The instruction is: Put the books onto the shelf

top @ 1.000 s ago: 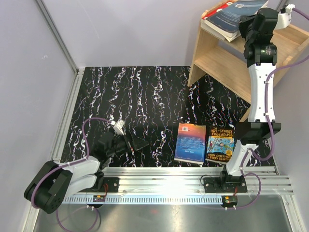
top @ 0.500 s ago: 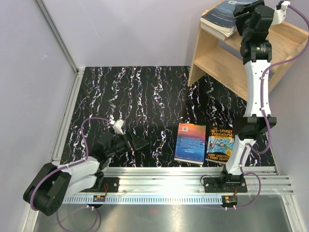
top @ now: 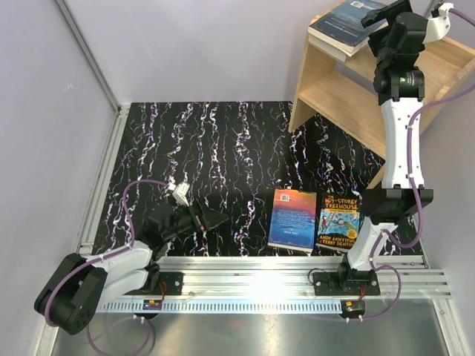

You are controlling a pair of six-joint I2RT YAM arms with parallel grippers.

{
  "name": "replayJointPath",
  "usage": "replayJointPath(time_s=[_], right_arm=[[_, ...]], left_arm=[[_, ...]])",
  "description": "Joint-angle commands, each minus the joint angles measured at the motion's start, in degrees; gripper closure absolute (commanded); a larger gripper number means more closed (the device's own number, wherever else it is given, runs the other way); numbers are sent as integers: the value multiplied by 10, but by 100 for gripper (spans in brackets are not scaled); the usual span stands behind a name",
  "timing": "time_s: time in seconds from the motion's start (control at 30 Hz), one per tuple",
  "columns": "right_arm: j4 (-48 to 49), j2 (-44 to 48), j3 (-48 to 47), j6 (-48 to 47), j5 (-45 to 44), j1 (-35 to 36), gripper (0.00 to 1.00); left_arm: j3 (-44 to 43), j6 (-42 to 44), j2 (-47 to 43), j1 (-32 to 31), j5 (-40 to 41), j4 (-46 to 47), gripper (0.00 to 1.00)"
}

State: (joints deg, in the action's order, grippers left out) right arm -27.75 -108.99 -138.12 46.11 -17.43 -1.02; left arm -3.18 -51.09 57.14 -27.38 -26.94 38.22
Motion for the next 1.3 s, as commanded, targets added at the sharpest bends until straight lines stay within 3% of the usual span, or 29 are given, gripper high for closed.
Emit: replayJointPath(time_s=[0.0, 0.3, 0.47, 0.6, 0.67, 0.7, 0.8, 1.07, 1.27], right_arm=[[-23, 79, 46, -47, -45, -3, 0], [-5, 294, 309, -73, -73, -3, 0], [-23, 481, 522, -56, 68, 7, 4], [-44, 578, 695, -19, 93, 125, 6], [-67, 587, 775, -6, 65, 174, 6], [-76, 587, 796, 7, 50, 222, 6], [-91, 571, 866, 30, 3, 280, 4], [-120, 537, 968, 78, -38, 280, 0], [-95, 459, 979, 79, -14, 278, 0]], left_arm=[[30, 1, -5, 0, 9, 26, 1], [25, 6, -3, 0, 12, 14, 1], [2, 15, 15, -7, 19, -17, 1], [-103, 53, 76, -77, 55, -101, 1], [-164, 73, 104, -128, 128, -197, 1], [-189, 83, 134, -174, 147, -215, 1], [-269, 70, 202, -225, 179, -222, 1], [-450, 55, 397, -279, 198, -273, 1], [-485, 35, 460, -295, 203, -282, 1]])
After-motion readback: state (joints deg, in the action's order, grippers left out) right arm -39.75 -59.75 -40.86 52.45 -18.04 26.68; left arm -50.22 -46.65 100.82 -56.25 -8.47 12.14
